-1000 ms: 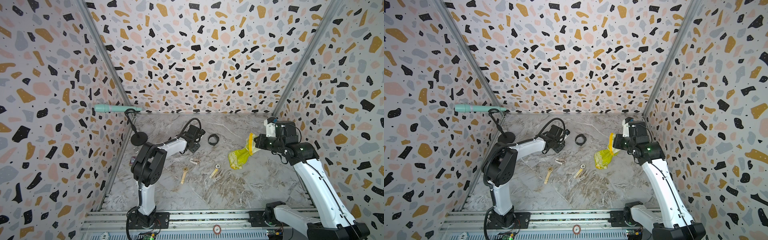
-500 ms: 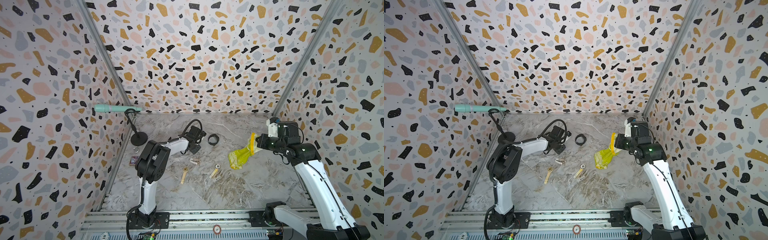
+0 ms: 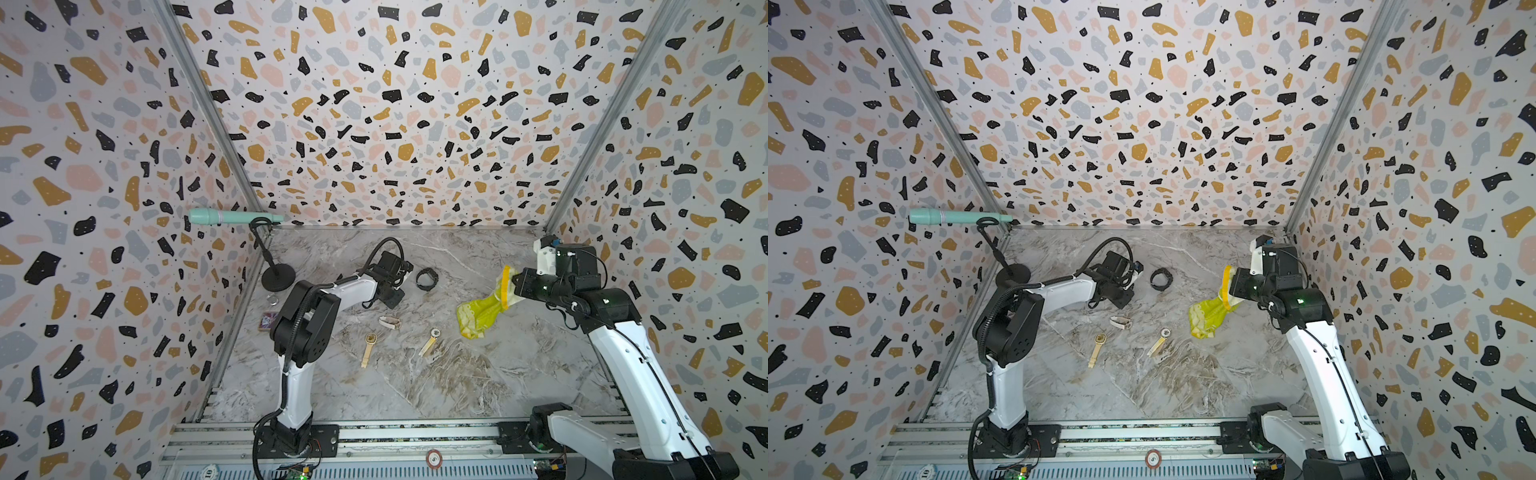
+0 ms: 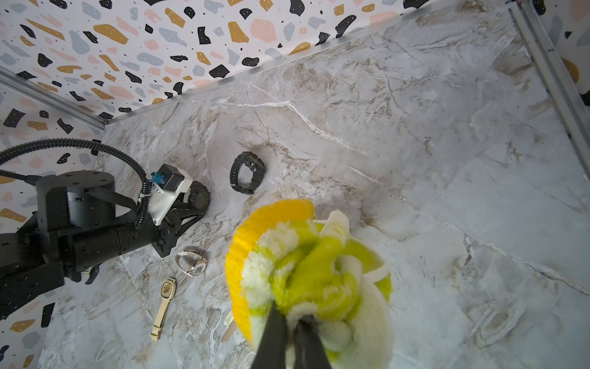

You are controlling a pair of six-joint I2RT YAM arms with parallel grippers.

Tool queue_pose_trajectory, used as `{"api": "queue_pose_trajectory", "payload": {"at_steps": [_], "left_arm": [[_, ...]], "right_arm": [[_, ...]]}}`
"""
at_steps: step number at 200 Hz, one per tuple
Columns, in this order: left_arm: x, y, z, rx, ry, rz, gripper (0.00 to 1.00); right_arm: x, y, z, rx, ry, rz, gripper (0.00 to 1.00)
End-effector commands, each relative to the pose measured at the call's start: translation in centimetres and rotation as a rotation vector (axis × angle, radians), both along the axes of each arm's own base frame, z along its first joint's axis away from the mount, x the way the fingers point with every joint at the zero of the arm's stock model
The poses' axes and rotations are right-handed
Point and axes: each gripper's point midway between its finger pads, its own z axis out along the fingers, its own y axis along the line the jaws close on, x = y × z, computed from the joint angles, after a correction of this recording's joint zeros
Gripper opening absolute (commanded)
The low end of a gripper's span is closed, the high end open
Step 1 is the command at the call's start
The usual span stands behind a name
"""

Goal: Wipe the watch dial
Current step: Adjust the watch at the center of the board.

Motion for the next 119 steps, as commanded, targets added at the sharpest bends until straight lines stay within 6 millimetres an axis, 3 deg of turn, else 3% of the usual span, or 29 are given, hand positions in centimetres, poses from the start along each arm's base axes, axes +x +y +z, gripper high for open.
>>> {"api": "queue_pose_trajectory", "payload": {"at_steps": [1, 30, 41, 58, 67, 119], "left_arm": [[-0.8, -2.5, 1.8, -0.104, 0.014, -0.002, 0.06], [-1.4, -4.2, 1.0, -0.113, 0.045, 0.011, 0.11], [-1.6, -4.5, 1.0, -0.117, 0.049, 0.015, 0.25], [-1.9, -4.4, 1.6, -0.112, 0.036, 0.014, 0.62], [-1.9, -4.1, 2.1, -0.101, 0.020, 0.007, 0.71], [-1.5, -2.9, 4.7, -0.009, -0.065, -0.064, 0.75]], "right_arm": [[-0.2, 0.1, 0.8, 0.027, -0.041, -0.001, 0.00], [-0.2, 0.3, 0.0, 0.039, -0.031, 0.007, 0.00], [-0.2, 0.4, -0.2, 0.042, -0.028, 0.011, 0.00], [-0.4, 0.4, -0.4, 0.046, -0.025, 0.012, 0.00], [-0.4, 0.4, -0.5, 0.047, -0.022, 0.015, 0.00], [-1.2, -0.1, -0.3, 0.022, -0.017, 0.018, 0.00]]}}
